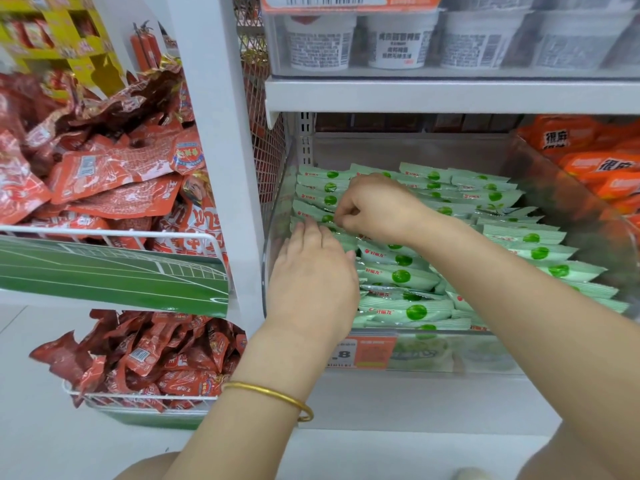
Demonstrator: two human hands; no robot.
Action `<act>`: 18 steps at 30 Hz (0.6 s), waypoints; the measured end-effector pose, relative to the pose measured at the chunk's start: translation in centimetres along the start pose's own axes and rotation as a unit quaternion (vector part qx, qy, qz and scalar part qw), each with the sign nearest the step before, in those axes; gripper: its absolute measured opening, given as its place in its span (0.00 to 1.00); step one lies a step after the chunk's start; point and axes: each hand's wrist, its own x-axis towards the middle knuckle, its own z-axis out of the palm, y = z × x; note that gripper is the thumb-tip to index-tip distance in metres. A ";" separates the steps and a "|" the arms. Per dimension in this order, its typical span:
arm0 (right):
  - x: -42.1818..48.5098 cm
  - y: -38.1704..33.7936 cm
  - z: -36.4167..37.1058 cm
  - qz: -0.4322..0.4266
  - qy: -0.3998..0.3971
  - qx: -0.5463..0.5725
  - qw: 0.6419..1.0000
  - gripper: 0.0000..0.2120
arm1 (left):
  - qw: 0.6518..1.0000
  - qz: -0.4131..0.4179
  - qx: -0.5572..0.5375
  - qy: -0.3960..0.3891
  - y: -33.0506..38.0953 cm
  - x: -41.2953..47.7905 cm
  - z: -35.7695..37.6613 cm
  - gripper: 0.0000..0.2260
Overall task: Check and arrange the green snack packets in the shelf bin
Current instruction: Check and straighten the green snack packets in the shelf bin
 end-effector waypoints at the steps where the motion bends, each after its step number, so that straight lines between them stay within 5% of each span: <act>1: 0.0 0.0 0.0 -0.003 -0.005 -0.001 1.000 0.08 | 1.000 0.000 0.009 -0.004 0.0 -0.1 0.0 0.25; 10: -0.1 -0.2 0.7 -0.004 0.030 -0.012 0.999 0.06 | 0.997 -0.015 0.050 -0.063 0.5 -0.3 -0.4 0.28; 18: -0.2 0.0 0.3 0.024 0.140 0.166 0.976 0.07 | 0.997 -0.024 0.037 -0.064 0.6 -0.5 -0.4 0.27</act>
